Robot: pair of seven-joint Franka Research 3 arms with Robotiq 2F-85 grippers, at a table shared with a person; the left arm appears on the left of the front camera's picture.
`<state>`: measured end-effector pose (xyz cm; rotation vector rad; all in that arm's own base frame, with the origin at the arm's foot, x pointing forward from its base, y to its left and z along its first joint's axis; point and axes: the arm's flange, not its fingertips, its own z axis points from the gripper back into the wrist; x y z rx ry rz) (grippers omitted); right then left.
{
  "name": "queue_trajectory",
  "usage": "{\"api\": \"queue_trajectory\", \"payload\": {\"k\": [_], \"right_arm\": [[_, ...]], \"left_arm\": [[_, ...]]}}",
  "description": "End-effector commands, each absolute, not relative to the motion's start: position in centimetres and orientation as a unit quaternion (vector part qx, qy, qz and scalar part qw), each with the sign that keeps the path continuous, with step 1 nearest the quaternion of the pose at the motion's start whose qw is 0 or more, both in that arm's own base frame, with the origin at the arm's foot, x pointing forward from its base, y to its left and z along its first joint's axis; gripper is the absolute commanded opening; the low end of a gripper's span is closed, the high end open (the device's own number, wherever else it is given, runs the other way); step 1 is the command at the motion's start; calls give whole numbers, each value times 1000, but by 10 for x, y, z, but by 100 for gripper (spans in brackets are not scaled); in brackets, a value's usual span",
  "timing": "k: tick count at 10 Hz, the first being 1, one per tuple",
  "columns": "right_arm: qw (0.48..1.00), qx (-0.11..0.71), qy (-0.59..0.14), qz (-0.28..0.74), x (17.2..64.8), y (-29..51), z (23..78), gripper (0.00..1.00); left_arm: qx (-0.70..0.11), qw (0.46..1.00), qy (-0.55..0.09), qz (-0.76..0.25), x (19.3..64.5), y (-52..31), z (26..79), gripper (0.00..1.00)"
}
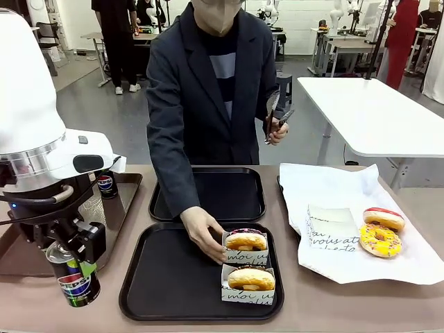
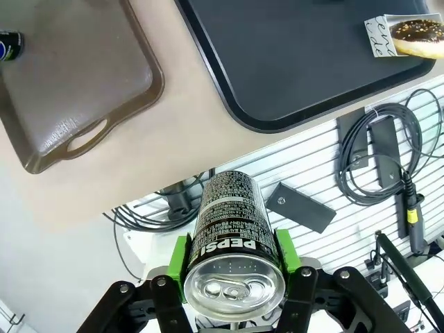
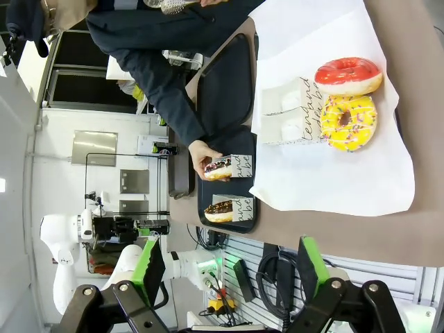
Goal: Set up donuts and drinks on trays.
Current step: Pick up one Pepsi coke and place it on the Flat Tray.
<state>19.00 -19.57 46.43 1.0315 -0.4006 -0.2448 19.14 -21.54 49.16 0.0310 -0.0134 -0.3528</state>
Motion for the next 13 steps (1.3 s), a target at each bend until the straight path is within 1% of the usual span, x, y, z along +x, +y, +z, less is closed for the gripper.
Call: {"api": "queue_trajectory", "payload": {"k": [1, 2, 5, 7, 8, 11, 13], "right_arm": [[839, 495, -198, -108, 190, -196, 464, 100], [839, 495, -198, -108, 190, -196, 464, 100], [839, 495, -198, -108, 190, -196, 464, 100], [839, 495, -198, -108, 190, -196, 464, 100], [839, 495, -198, -108, 190, -196, 464, 100], [839, 495, -198, -108, 190, -196, 464, 100], [839, 495, -198, -108, 190, -196, 464, 100]], "left_arm": [[9, 983, -7, -181, 189, -216, 494, 58], [15, 984, -7, -175, 191, -215, 492, 58], [14, 979, -36, -202, 246, -281, 489, 58], [32, 975, -68, -210, 275, -323, 473, 58], [40, 975, -73, -207, 290, -337, 460, 58], [35, 973, -62, -219, 321, -351, 415, 58], [25, 974, -38, -223, 331, -352, 397, 58]]}}
